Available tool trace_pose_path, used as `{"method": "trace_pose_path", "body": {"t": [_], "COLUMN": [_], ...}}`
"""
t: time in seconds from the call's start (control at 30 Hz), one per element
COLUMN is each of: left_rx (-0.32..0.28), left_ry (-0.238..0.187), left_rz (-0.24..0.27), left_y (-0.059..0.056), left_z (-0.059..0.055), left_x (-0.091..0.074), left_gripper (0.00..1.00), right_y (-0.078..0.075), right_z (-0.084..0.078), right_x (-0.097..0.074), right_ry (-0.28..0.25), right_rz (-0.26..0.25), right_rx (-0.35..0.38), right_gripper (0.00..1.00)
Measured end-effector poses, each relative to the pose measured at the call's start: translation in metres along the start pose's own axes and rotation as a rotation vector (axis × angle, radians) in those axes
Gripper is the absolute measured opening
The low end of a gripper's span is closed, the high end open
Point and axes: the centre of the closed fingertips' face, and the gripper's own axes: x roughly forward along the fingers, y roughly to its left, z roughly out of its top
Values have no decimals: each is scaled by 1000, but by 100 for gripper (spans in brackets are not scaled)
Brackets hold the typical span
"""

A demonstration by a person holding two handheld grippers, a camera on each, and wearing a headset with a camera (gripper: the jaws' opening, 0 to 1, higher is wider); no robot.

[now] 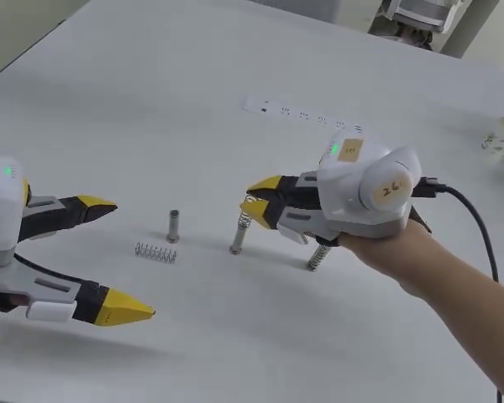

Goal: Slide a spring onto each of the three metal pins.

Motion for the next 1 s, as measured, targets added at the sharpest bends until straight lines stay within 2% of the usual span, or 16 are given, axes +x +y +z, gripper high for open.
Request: {"method": "trace_pose_path", "body": {"t": [1.0], "left_rx": [-14], "left_ry": [5], "left_rz": [10], "left_y": [2], "left_z": [-6], "left_x": [-3], "left_gripper": [96], "right_y": [13], "right_z": [-44], "right_x": [27], "right_ry": [107], "right_rz": [51], "right_rx": [25], "right_gripper": [8]}}
